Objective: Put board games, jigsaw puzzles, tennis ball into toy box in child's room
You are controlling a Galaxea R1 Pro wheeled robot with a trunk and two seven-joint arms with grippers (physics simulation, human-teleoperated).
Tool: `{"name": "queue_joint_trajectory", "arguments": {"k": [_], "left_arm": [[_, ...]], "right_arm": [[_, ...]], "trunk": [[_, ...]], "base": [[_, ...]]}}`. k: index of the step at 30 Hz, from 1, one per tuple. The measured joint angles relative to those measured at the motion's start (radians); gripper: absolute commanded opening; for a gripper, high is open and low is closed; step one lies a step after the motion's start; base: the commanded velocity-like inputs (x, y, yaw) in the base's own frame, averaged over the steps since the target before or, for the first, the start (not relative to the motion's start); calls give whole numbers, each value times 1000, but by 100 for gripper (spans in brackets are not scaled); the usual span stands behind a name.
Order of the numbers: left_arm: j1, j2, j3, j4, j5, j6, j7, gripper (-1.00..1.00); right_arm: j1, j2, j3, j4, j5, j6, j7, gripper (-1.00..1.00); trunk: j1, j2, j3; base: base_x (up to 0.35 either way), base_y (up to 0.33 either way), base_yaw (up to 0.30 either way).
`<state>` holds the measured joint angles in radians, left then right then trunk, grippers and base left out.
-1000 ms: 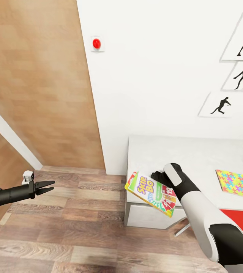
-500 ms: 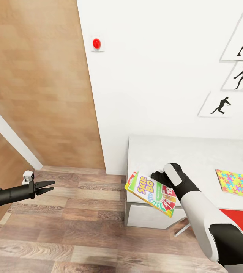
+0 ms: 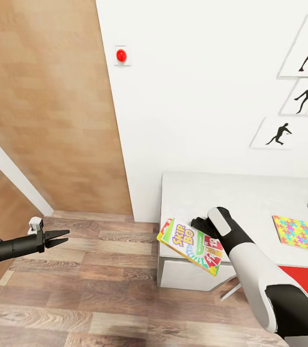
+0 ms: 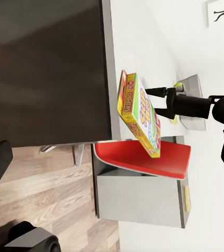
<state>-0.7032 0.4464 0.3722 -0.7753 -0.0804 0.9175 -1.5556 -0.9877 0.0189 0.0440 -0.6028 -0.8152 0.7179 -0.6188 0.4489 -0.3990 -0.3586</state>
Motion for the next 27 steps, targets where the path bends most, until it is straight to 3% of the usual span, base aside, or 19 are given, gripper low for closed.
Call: {"name": "queue_joint_trajectory", "arguments": {"k": [20,23,27], "left_arm": [[0,0,0,0,0,0,0,100],[0,0,0,0,0,0,0,100],[0,0,0,0,0,0,0,100]], "right_arm": [[0,-1,0,-2,-8,-8,1,100],[0,-2,2,1,17,-2,-1,100],[0,-2,2,1,17,-2,-1,100]], "trunk": [[0,0,0],[1,1,0],[1,0,0]], "base": [[-6,-25,0],[-110,-1,0],[-73,0,0]]}}
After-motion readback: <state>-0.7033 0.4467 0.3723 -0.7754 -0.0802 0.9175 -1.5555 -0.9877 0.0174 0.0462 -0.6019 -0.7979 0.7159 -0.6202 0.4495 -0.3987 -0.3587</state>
